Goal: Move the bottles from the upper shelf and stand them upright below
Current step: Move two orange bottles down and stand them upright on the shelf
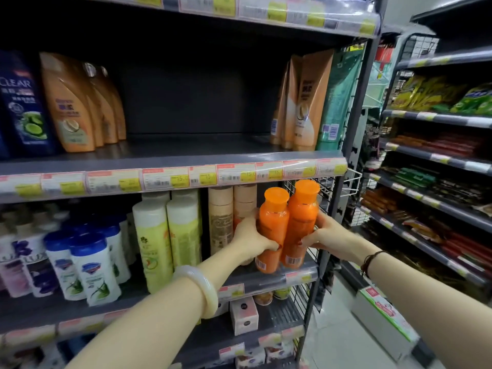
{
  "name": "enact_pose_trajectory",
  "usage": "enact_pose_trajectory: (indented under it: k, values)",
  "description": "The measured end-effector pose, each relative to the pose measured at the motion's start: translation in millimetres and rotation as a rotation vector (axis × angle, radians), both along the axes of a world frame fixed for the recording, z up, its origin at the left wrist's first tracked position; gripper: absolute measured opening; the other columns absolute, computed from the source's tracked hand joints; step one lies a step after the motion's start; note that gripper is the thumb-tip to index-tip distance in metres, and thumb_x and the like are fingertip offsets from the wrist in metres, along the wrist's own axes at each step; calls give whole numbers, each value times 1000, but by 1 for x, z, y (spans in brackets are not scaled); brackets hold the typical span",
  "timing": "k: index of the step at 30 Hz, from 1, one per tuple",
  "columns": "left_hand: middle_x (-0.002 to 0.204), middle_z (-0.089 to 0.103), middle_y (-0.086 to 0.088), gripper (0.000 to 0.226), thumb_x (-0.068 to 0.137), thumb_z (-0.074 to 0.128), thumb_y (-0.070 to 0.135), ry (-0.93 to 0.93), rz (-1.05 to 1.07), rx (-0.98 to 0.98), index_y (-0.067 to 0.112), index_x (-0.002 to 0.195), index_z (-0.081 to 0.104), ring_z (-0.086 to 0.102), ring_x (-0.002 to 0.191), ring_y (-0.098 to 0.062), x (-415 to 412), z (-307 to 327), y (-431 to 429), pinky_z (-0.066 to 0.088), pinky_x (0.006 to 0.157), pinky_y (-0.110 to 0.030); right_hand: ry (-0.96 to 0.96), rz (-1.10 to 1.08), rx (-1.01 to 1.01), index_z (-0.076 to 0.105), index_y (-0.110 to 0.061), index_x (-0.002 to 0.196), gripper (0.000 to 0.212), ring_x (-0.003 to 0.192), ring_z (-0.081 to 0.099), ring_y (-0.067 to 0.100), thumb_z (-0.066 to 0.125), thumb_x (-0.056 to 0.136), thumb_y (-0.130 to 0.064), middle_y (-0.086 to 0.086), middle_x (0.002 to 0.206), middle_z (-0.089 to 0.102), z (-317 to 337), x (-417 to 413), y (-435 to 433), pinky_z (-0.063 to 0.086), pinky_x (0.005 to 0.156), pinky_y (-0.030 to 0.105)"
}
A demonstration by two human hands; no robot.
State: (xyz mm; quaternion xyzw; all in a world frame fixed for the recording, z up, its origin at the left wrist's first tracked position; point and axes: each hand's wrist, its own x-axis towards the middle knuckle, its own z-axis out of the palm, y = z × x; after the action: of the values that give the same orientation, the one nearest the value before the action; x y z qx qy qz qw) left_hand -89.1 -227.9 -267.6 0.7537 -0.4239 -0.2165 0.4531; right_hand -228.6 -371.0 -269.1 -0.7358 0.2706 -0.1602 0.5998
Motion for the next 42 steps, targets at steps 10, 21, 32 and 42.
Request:
enact_pose_trajectory:
  k: [10, 21, 32, 42]
  values:
    - [132, 57, -8, 69, 67, 82, 14, 3, 175, -47, 14, 127, 47, 54, 123, -27, 1, -19, -33, 45, 96, -37, -38, -43, 1, 46, -15, 127, 70, 105, 64, 32, 62, 69, 22, 13, 112, 66, -26, 20, -30, 50, 94, 53]
    - [133, 55, -8, 66, 73, 77, 18, -7, 196, -23, 17, 130, 44, 54, 123, -28, 2, -33, -52, 46, 100, -44, 4, -3, 51, 46, -15, 126, 61, 104, 63, 32, 62, 75, 15, 12, 113, 64, -39, 32, -51, 53, 81, 47]
    - [132, 58, -11, 63, 73, 77, 24, 41, 240, 21, 11, 128, 48, 56, 120, -30, -3, -36, -60, 48, 98, -44, 35, 51, 89, 47, -20, 120, 55, 100, 63, 22, 59, 79, 15, 8, 113, 64, -37, 26, -60, 52, 77, 36]
    - [130, 60, -13, 57, 77, 74, 28, 39, 168, 163, 3, 125, 54, 58, 117, -28, 7, -25, -41, 48, 92, -32, 259, 7, -182, 47, -11, 129, 50, 104, 58, 22, 65, 83, -3, 6, 119, 59, -36, 18, -47, 50, 80, 30]
